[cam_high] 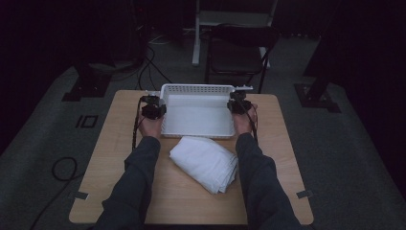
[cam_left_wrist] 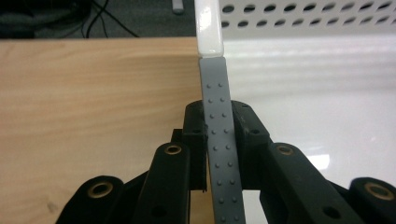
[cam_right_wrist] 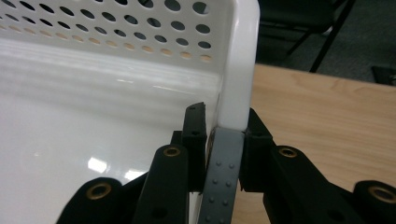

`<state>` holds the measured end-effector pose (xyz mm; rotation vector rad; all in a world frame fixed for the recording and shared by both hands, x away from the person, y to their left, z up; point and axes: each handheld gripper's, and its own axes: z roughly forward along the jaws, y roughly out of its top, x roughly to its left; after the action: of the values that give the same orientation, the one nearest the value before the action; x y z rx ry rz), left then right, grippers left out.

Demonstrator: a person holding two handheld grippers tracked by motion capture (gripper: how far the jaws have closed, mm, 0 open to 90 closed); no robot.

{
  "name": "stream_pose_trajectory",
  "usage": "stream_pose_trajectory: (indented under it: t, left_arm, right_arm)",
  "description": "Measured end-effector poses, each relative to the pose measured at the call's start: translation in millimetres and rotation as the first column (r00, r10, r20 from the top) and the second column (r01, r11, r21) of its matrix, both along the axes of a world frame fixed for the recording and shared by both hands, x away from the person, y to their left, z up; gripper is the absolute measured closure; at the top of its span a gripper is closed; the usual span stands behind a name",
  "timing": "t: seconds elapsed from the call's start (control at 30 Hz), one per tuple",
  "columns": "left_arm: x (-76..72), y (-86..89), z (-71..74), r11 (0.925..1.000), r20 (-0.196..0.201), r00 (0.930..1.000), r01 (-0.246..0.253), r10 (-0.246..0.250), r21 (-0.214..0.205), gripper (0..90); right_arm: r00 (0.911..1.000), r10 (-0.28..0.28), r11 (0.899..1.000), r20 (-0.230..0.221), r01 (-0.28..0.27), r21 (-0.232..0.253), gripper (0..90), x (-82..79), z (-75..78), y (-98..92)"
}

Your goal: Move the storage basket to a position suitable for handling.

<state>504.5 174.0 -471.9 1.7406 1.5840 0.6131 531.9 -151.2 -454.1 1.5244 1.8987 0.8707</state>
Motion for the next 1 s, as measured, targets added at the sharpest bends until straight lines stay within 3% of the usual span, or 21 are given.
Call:
stream_pose_trajectory:
  t: [0.1, 0.27, 0.4, 0.53, 0.6, 0.67, 0.77, 0.83, 0.93, 1.0]
  left_arm:
    - [-3.7, 1.3, -0.5, 0.9996, -0.045, 0.999, 0.003, -0.002, 0.028, 77.3]
    - [-11.5, 0.9, -1.4, 0.998, -0.088, 0.996, -0.011, 0.016, 0.062, 76.9]
    - [-12.8, 4.7, -4.8, 0.9993, -0.089, 0.996, 0.003, 0.0, 0.038, 76.2]
    - [-7.2, 5.3, -2.0, 1.0, -0.058, 0.9983, 0.008, -0.008, -0.001, 76.1]
    - [-2.3, 2.5, -1.0, 0.9994, -0.055, 0.9982, 0.025, -0.024, 0.026, 76.1]
    - [2.4, 0.8, -0.9, 0.9991, -0.054, 0.9978, 0.038, -0.037, 0.02, 75.9]
    - [6.0, 1.1, -5.3, 0.9988, -0.061, 0.9973, 0.039, -0.041, -0.028, 75.8]
    - [7.1, 0.3, -10.6, 0.9978, -0.083, 0.9948, 0.055, -0.058, -0.036, 75.1]
    - [7.4, -3.3, -16.8, 0.9956, -0.101, 0.9908, 0.087, -0.09, -0.035, 69.4]
    - [6.6, -4.4, -18.5, 0.9956, -0.109, 0.9897, 0.09, -0.092, -0.023, 68.1]
  right_arm:
    - [0.9985, 0.021, 1.0, -0.051, -0.021, 0.005, 76.0, 2.8, -5.3, 2.7]
    - [0.9899, 0.052, 0.999, -0.132, -0.05, 0.017, 75.5, 6.6, -14.6, 4.2]
    - [0.9815, 0.066, 0.998, -0.18, -0.061, 0.033, 75.5, 9.8, -19.8, 4.5]
    - [0.9844, 0.047, 0.999, -0.17, -0.043, 0.025, 75.5, 12.4, -19.4, 3.2]
    - [0.9866, 0.032, 0.999, -0.16, -0.028, 0.026, 75.7, 13.9, -17.4, 2.2]
    - [0.989, 0.009, 1.0, -0.147, -0.004, 0.03, 76.3, 15.6, -16.4, 0.3]
    - [0.988, -0.013, 0.999, -0.154, 0.019, 0.037, 75.9, 17.7, -19.3, -2.7]
    - [0.986, -0.013, 0.999, -0.166, 0.019, 0.033, 71.0, 18.3, -22.3, -4.0]
    - [0.979, 0.011, 1.0, -0.204, -0.005, 0.031, 53.6, 19.9, -28.1, -4.2]
    - [0.9752, 0.016, 1.0, -0.221, -0.01, 0.028, 50.7, 20.2, -30.4, -4.9]
